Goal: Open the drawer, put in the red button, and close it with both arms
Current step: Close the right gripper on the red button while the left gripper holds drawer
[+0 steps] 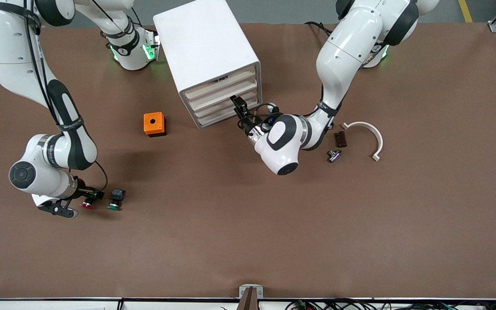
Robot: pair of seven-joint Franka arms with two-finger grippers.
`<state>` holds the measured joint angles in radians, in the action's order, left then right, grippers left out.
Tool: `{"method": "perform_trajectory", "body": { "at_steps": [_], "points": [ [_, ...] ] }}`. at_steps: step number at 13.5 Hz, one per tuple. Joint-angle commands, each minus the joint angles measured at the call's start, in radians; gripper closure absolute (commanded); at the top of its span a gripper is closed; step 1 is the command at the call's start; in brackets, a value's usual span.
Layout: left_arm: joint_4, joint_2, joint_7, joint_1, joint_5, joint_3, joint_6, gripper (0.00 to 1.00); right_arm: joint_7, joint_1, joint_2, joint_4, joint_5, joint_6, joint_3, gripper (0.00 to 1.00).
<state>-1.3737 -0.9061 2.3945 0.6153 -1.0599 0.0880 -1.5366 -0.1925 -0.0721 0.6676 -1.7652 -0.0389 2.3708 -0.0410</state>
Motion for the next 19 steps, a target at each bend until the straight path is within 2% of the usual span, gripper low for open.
{"method": "perform_trajectory", "body": {
  "at_steps": [1, 3, 4, 5, 6, 8, 9, 11, 12, 13, 17, 19],
  "points": [
    [-0.001, 0.018, 0.025, 0.001, -0.031, 0.004, 0.027, 0.41, 0.005, -0.011, 0.014, 0.019, 0.014, -0.002, 0.013, 0.59],
    [-0.001, 0.019, 0.029, 0.009, -0.032, 0.006, 0.030, 0.40, 0.007, -0.009, 0.014, 0.019, 0.013, -0.004, 0.013, 0.75],
    [-0.001, 0.018, 0.029, 0.012, -0.032, 0.006, 0.030, 0.43, 0.007, -0.008, 0.012, 0.018, 0.013, -0.004, 0.013, 0.77],
    [-0.001, 0.018, 0.029, 0.015, -0.032, 0.006, 0.030, 0.53, 0.008, -0.006, 0.012, 0.018, 0.013, -0.005, 0.013, 0.78],
    [-0.002, 0.016, 0.029, 0.018, -0.032, 0.006, 0.030, 0.58, 0.008, -0.005, 0.010, 0.018, 0.013, -0.007, 0.013, 0.79],
    [-0.002, 0.012, 0.031, 0.029, -0.034, 0.004, 0.030, 0.58, 0.008, -0.003, 0.009, 0.019, 0.010, -0.009, 0.013, 0.78],
    [-0.002, 0.013, 0.031, 0.033, -0.034, 0.004, 0.030, 0.62, 0.011, 0.000, 0.007, 0.018, 0.005, -0.010, 0.013, 0.78],
    [-0.002, 0.015, 0.031, 0.037, -0.034, 0.004, 0.030, 0.88, 0.036, 0.002, -0.003, 0.018, 0.005, -0.019, 0.013, 0.78],
    [-0.002, 0.013, 0.031, 0.037, -0.034, 0.004, 0.030, 0.96, 0.042, 0.003, -0.015, 0.018, 0.005, -0.030, 0.015, 0.78],
    [-0.002, 0.013, 0.032, 0.035, -0.034, 0.004, 0.030, 1.00, 0.041, 0.006, -0.028, 0.018, 0.005, -0.047, 0.015, 0.76],
    [-0.002, 0.016, 0.045, 0.028, -0.029, -0.002, 0.029, 1.00, 0.033, 0.035, -0.106, 0.021, 0.002, -0.162, 0.013, 0.76],
    [0.001, 0.018, 0.042, -0.021, -0.025, -0.005, 0.030, 1.00, 0.035, 0.043, -0.156, 0.021, -0.001, -0.226, 0.013, 0.77]
  ]
}}
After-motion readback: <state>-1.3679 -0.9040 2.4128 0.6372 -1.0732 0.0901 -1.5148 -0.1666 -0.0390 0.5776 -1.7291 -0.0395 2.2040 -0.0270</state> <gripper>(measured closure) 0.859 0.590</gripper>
